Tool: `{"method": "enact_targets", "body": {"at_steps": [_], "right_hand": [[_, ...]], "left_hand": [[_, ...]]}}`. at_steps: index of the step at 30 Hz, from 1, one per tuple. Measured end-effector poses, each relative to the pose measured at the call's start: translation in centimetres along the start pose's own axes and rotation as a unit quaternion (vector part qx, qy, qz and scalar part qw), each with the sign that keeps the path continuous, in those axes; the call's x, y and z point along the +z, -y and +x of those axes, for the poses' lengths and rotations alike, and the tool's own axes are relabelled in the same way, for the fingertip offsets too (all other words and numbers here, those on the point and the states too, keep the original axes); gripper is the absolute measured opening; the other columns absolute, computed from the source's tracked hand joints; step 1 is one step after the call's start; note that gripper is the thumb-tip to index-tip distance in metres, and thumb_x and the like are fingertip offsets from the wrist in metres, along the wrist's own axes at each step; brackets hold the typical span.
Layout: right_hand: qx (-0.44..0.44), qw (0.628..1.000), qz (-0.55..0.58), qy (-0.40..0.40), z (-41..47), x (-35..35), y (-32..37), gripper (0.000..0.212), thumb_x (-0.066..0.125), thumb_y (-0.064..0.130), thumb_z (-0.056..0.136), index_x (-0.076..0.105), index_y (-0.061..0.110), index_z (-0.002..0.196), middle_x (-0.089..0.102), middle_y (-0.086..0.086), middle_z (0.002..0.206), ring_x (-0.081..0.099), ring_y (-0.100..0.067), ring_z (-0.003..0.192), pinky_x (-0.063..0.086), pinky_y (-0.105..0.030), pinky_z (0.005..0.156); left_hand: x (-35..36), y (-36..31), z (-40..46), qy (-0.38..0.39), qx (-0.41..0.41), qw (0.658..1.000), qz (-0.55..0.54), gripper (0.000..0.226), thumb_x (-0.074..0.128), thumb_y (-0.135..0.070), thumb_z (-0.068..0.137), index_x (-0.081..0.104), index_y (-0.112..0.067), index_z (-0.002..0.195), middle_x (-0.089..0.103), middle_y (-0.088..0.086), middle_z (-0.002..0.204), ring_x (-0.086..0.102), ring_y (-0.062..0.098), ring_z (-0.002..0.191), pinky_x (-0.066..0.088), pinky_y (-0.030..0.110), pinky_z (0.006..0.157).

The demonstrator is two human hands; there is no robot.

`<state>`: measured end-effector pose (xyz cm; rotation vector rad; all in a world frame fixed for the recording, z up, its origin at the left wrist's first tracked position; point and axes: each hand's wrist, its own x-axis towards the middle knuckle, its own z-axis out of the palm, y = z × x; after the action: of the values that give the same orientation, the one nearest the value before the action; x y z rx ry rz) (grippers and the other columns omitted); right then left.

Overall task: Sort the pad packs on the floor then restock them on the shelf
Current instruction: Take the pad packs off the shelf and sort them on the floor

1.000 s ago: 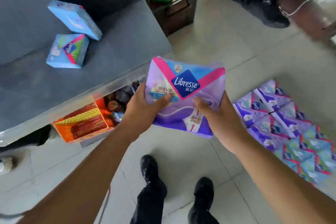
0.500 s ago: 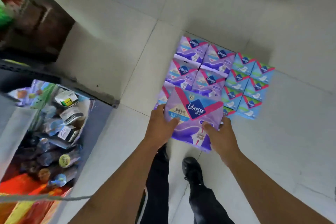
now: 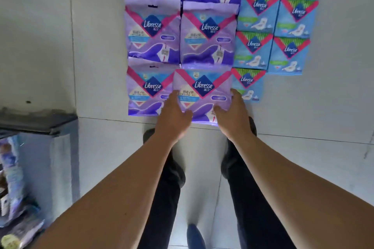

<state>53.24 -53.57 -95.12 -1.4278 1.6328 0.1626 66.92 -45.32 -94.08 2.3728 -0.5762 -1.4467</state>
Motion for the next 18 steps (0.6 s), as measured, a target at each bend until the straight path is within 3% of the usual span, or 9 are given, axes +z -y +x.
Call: {"method": "enact_targets", "body": {"at_steps": [2, 7, 10, 14, 16, 18], "right_hand": [[-0.014, 1.0, -0.012, 0.017, 2.1, 1.1, -1.0, 0.067, 0.065, 0.021, 0.09, 0.032, 0.012, 0.148, 0.043, -0.008, 0.148, 0.042, -0.024, 0.134, 0.035, -0.031, 0.107], [-0.041, 0.997, -0.058, 0.036, 5.1, 2.3, -2.7, 0.072, 0.062, 0.02, 0.091, 0.025, 0.007, 0.151, 0.038, -0.01, 0.151, 0.036, -0.023, 0.139, 0.029, -0.029, 0.11], [-0.047, 0.993, -0.094, 0.048, 5.0, 2.6, -3.0, 0.073, 0.061, 0.024, 0.092, 0.024, 0.003, 0.151, 0.038, -0.015, 0.148, 0.036, -0.026, 0.137, 0.029, -0.031, 0.11], [-0.063, 0.988, -0.124, 0.061, 5.1, 2.9, -3.6, 0.074, 0.065, 0.025, 0.087, 0.028, 0.004, 0.148, 0.043, -0.017, 0.139, 0.042, -0.03, 0.13, 0.038, -0.037, 0.106], [-0.078, 0.98, -0.177, 0.056, 4.8, 2.9, -3.5, 0.082, 0.067, 0.029, 0.087, 0.021, 0.007, 0.151, 0.03, -0.019, 0.15, 0.032, -0.034, 0.137, 0.03, -0.038, 0.111], [-0.156, 0.949, -0.274, 0.016, 4.2, 2.9, -3.1, 0.089, 0.07, 0.04, 0.084, 0.02, 0.015, 0.154, 0.019, -0.018, 0.158, 0.024, -0.037, 0.143, 0.029, -0.044, 0.112]], "left_hand": [[1.6, 0.4, 2.1, 0.001, 0.006, 1.0, 0.022, 0.063, 0.059, -0.014, 0.088, 0.031, -0.017, 0.145, 0.045, 0.004, 0.139, 0.045, 0.019, 0.129, 0.038, 0.029, 0.097], [4.0, 1.1, 5.1, -0.021, 0.026, 0.992, 0.12, 0.068, 0.058, -0.02, 0.089, 0.025, -0.015, 0.149, 0.033, 0.01, 0.149, 0.033, 0.025, 0.136, 0.035, 0.038, 0.106], [4.0, 1.5, 5.1, -0.039, 0.036, 0.979, 0.199, 0.068, 0.055, -0.021, 0.089, 0.024, -0.017, 0.149, 0.032, 0.014, 0.145, 0.032, 0.03, 0.132, 0.038, 0.041, 0.1], [3.2, 1.6, 4.9, -0.001, 0.047, 0.956, 0.289, 0.072, 0.053, -0.024, 0.091, 0.016, -0.019, 0.152, 0.029, 0.014, 0.146, 0.031, 0.032, 0.13, 0.044, 0.042, 0.093], [2.6, 1.6, 5.0, 0.008, 0.057, 0.943, 0.327, 0.071, 0.053, -0.026, 0.091, 0.016, -0.021, 0.152, 0.03, 0.013, 0.145, 0.031, 0.031, 0.13, 0.044, 0.043, 0.09], [1.9, 1.8, 5.0, -0.016, 0.078, 0.931, 0.356, 0.071, 0.056, -0.033, 0.09, 0.019, -0.025, 0.151, 0.029, 0.011, 0.147, 0.03, 0.031, 0.132, 0.044, 0.045, 0.091]]}}
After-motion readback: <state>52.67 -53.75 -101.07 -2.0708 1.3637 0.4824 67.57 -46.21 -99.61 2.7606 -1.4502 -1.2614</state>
